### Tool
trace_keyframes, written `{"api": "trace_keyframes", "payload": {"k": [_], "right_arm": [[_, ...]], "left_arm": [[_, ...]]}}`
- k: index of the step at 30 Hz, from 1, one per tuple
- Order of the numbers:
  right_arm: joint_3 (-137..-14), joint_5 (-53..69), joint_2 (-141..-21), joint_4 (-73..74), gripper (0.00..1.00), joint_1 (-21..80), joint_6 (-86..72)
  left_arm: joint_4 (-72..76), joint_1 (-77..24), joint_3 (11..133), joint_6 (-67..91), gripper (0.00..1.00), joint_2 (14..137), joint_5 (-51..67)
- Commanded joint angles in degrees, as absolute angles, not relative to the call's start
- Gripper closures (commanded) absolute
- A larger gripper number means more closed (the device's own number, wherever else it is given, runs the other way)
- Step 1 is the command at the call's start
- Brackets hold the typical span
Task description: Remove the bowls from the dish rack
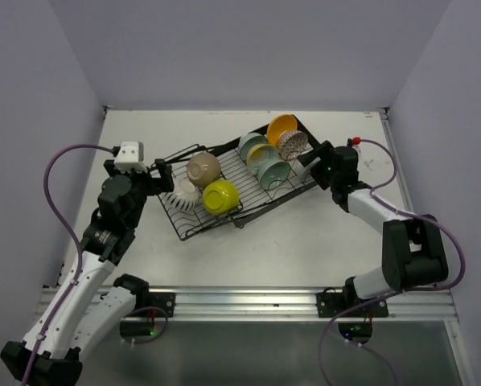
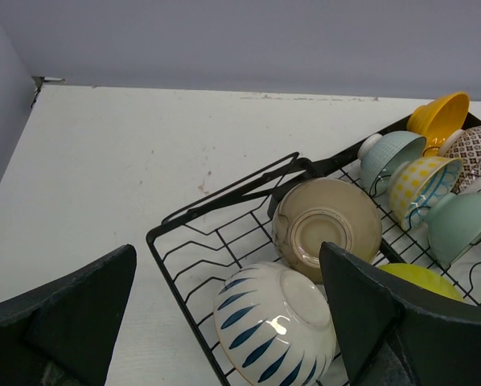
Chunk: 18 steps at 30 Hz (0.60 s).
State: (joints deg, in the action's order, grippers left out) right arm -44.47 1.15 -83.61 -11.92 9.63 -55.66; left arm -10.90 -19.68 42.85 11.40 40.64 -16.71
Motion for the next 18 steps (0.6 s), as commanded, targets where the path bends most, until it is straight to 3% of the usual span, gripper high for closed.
{"api": "trace_keyframes", "payload": {"k": [1,5,8,13,18], "right_arm": [[-47.3,-1.3,-85.3,-16.8,0.19,9.4,-56.9],[-47.4,-1.5,-87.1,-19.5,0.25,9.4,-56.7],[-47.3,-0.4,-88.8,-21.9,0.35,9.4,-57.2],[-45.5,1.6,-89.8,-26.1,0.66,9.4,-58.8],[-44.1,2.3,-89.2,-28.2,0.83,9.4,-59.5]], "left_arm": [[-9.8,-20.0,44.1,11.5,0.0,40.7,-16.0],[-9.8,-20.0,44.0,11.6,0.0,41.2,-15.1],[-9.7,-20.0,44.0,11.7,0.0,41.3,-14.9],[-9.7,-20.4,44.0,11.6,0.0,41.3,-14.7],[-9.7,-20.6,44.0,11.8,0.0,41.4,-14.4]]}}
